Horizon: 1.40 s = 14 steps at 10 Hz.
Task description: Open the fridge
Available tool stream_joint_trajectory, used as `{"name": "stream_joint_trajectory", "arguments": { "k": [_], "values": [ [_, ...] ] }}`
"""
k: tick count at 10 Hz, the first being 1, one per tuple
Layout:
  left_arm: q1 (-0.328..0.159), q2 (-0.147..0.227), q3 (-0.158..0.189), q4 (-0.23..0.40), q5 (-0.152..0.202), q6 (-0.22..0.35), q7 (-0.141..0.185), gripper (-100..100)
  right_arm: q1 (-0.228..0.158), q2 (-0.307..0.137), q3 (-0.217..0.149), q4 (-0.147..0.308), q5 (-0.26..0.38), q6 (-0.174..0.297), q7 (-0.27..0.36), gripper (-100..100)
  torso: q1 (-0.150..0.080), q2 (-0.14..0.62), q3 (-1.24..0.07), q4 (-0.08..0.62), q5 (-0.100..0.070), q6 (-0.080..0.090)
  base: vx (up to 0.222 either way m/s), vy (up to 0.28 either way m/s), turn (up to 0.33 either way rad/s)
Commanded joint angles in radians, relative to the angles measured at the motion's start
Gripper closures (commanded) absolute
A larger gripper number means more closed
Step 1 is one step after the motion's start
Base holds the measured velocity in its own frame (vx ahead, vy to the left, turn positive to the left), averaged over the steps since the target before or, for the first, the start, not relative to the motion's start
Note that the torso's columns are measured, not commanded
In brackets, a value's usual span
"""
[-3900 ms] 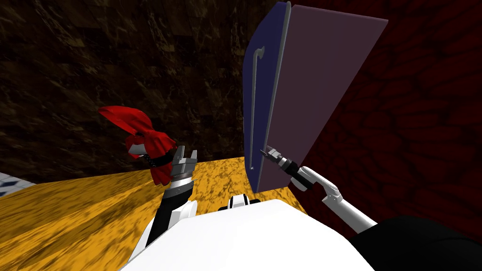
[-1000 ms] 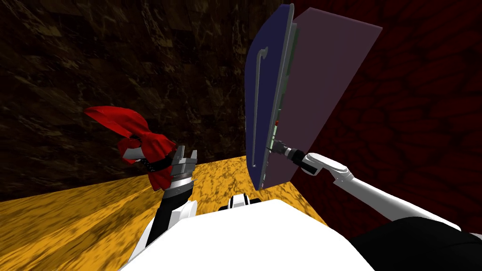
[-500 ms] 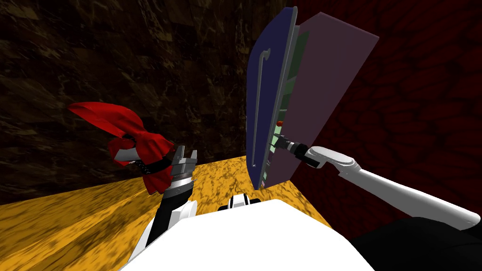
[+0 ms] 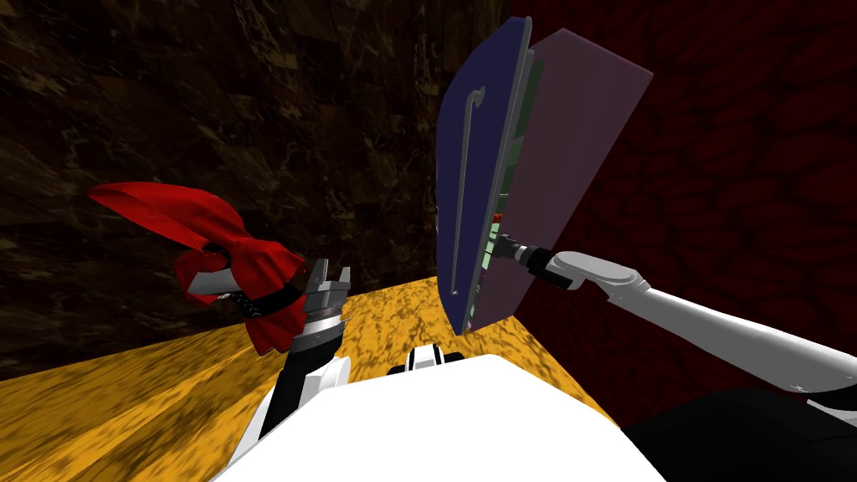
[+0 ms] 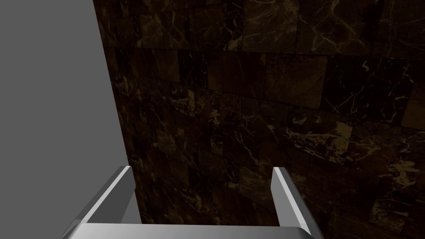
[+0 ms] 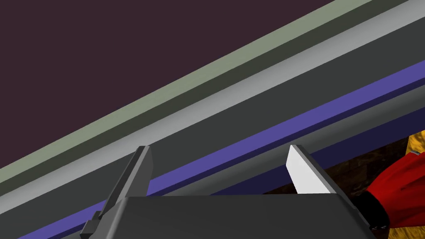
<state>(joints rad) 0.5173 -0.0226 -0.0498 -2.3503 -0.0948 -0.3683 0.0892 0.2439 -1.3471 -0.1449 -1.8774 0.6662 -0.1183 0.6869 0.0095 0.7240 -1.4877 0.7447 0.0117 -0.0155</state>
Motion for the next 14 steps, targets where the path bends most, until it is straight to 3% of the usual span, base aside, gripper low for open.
{"name": "stream_joint_trajectory", "arguments": {
  "k": [1, 8, 11, 14],
  "values": [
    [0.0, 0.0, 0.0, 0.0, 0.0, 0.0, 0.0, 0, -0.028, -0.036, -0.029, -0.005, 0.019, 0.046, 0.019, -100, 0.001, 0.0, 0.0, -0.001, 0.0, 0.0, 0.014, 0.034, -0.044],
    [0.0, 0.0, 0.0, 0.0, 0.0, 0.0, 0.0, 0, -0.028, -0.036, -0.029, -0.005, 0.019, 0.046, 0.019, -100, -0.001, -0.001, 0.0, -0.003, -0.002, 0.002, 0.003, 0.01, -0.006],
    [0.0, 0.0, 0.0, 0.0, 0.0, 0.0, 0.0, 0, -0.044, -0.115, -0.059, 0.014, 0.064, 0.077, 0.07, -100, 0.003, -0.004, -0.002, -0.004, -0.001, 0.002, 0.015, 0.075, -0.082],
    [0.0, 0.0, 0.0, 0.0, 0.0, 0.0, 0.0, 0, -0.044, -0.115, -0.059, 0.014, 0.064, 0.077, 0.07, -100, 0.0, -0.004, -0.002, -0.004, -0.001, -0.002, -0.006, 0.034, -0.008]
  ]
}}
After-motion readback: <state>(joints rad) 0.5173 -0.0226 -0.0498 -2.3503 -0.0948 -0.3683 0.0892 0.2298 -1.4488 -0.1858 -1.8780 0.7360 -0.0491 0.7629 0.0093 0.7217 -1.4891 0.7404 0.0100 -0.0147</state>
